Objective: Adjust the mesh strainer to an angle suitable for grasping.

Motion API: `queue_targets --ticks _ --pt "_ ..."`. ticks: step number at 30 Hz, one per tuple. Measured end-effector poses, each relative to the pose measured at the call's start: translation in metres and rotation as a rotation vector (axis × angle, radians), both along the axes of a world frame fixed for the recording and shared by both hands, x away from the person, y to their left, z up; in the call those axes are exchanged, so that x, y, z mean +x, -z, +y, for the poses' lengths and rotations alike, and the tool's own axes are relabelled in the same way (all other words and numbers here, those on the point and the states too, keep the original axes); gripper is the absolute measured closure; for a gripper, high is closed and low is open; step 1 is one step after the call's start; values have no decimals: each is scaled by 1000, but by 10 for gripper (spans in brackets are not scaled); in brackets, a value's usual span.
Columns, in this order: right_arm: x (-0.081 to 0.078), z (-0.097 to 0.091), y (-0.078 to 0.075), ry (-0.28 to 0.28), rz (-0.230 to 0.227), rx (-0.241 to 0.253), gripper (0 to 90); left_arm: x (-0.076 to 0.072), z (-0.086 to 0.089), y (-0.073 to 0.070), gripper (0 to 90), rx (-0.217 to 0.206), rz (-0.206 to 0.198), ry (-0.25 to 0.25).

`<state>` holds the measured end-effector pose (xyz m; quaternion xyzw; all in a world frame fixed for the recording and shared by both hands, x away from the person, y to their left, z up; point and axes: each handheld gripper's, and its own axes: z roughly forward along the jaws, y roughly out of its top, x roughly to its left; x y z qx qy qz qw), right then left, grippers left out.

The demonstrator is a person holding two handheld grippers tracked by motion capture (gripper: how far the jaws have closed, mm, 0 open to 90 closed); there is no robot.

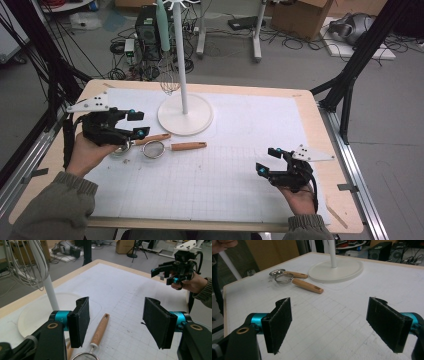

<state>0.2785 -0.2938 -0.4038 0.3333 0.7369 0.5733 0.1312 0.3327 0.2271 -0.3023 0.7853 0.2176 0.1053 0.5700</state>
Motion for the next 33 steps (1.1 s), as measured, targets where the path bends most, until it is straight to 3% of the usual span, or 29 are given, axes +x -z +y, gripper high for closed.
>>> queue_targets --ticks 12,16,23,27,33 --pt "-2 -1 2 4 -5 -8 194 8 -12 28 409 51 30 7" --pt "-2 -1 2 4 -6 -6 194 14 -15 39 486 67 47 4" --pt "-2 -1 2 -5 -12 -2 194 30 -23 56 711 135 65 -11" --pt "-2 -1 2 -8 -11 0 194 40 -27 66 835 139 73 -15" --pt "0 -2 2 -8 -13 4 194 55 -35 84 895 168 89 -21"
